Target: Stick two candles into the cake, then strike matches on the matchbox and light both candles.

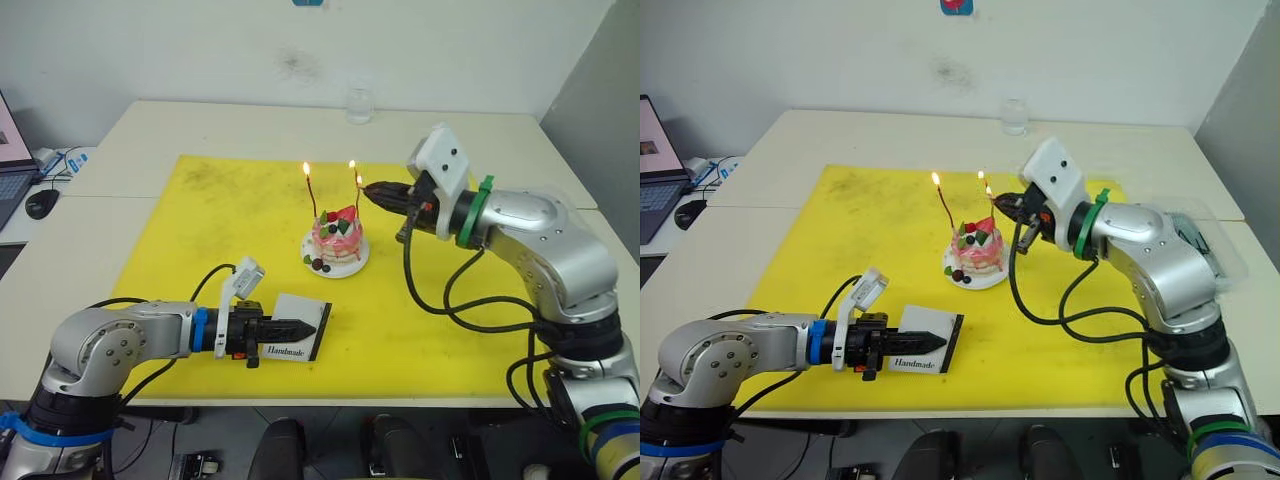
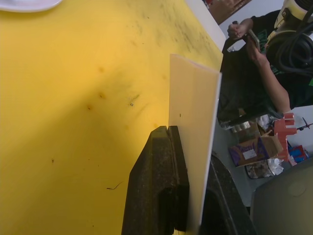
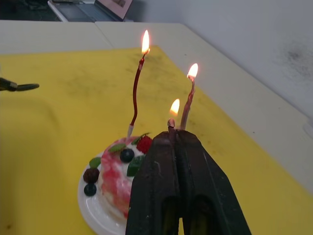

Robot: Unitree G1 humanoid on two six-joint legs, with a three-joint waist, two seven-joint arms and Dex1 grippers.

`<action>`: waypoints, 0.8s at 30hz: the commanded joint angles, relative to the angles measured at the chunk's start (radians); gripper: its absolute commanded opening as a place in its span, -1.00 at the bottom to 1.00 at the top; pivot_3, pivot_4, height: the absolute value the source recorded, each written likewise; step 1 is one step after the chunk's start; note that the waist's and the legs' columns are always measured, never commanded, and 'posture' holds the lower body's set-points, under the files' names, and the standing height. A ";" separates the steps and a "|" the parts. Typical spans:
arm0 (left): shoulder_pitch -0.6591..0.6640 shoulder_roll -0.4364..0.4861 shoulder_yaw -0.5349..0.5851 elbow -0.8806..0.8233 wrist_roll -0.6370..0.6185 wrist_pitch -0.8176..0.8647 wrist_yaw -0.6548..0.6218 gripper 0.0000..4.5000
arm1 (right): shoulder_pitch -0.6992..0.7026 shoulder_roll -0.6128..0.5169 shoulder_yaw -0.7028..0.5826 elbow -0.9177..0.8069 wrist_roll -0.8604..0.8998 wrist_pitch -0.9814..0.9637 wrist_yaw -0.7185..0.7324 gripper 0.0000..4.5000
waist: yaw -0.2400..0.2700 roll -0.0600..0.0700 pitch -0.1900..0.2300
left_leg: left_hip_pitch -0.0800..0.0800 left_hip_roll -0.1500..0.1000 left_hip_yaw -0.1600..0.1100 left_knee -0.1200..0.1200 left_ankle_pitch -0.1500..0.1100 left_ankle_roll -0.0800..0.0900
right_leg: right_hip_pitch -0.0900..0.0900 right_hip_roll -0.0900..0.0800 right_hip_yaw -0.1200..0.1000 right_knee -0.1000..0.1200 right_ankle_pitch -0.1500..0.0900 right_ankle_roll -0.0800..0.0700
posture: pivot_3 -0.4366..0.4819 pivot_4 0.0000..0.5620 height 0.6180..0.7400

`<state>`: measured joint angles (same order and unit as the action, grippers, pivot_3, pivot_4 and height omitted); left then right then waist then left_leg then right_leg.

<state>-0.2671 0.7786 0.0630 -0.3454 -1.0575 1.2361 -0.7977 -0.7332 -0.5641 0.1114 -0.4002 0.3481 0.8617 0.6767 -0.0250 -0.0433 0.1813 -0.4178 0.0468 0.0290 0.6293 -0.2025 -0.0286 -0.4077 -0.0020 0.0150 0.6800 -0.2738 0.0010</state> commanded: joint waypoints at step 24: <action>-0.013 -0.176 -0.056 -0.035 -0.003 -0.011 0.086 -1.00 | 0.318 -0.208 -0.503 0.226 -0.071 0.088 -0.270 -0.98 | -0.003 0.000 0.000 | 0.000 -0.001 0.000 0.000 0.000 0.000 | 0.000 0.002 0.001 0.000 0.000 0.000 | -0.05 -0.47 1.00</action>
<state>-0.2742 0.6075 0.0055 -0.3498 -1.0574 1.2373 -0.7148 -0.4121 -0.7627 -0.3726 -0.1859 0.2957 1.0003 0.4199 -0.0285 -0.0430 0.1812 -0.4173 0.0460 0.0293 0.6294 -0.2025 -0.0286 -0.4074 -0.0003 0.0162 0.6803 -0.2737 0.0013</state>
